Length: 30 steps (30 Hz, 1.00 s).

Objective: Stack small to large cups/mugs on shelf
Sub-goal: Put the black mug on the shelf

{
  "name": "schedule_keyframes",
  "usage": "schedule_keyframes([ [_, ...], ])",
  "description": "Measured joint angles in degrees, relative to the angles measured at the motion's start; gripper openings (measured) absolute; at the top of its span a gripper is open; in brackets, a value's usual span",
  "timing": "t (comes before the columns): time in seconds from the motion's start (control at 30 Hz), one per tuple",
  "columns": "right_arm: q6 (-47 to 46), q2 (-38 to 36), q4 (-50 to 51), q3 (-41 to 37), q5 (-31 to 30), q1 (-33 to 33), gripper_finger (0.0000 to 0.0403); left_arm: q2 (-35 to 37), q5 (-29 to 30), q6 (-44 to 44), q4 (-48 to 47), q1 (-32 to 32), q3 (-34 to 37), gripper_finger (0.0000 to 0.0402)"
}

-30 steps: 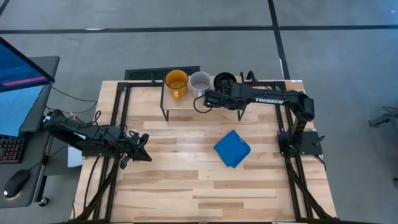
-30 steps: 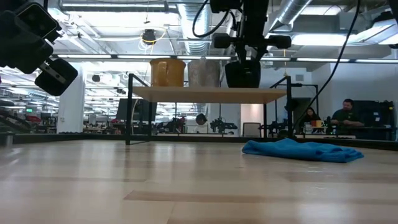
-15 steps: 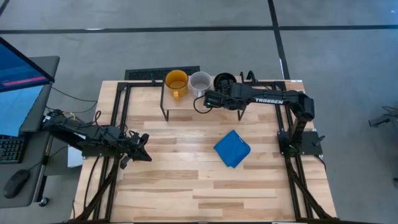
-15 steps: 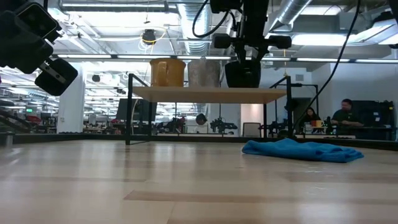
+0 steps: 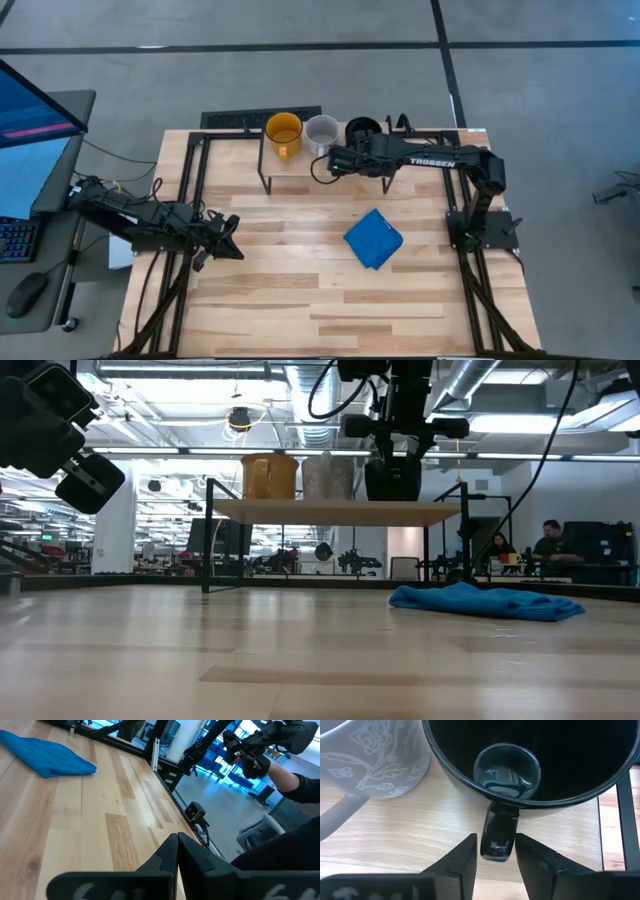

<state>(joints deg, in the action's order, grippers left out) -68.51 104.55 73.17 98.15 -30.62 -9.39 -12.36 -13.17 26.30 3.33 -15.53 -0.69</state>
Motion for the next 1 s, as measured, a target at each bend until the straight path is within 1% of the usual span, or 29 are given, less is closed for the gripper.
schedule_keyframes([
  [0.27,0.00,0.00,-0.09,0.00,0.05,0.00,0.0175,0.00,-0.04,0.26,0.01,0.00,0.00,0.0000],
  [1.0,0.03,0.00,-0.11,0.00,0.73,1.24,0.0196,0.00,-0.04,0.15,0.00,0.00,0.00,0.0000],
])
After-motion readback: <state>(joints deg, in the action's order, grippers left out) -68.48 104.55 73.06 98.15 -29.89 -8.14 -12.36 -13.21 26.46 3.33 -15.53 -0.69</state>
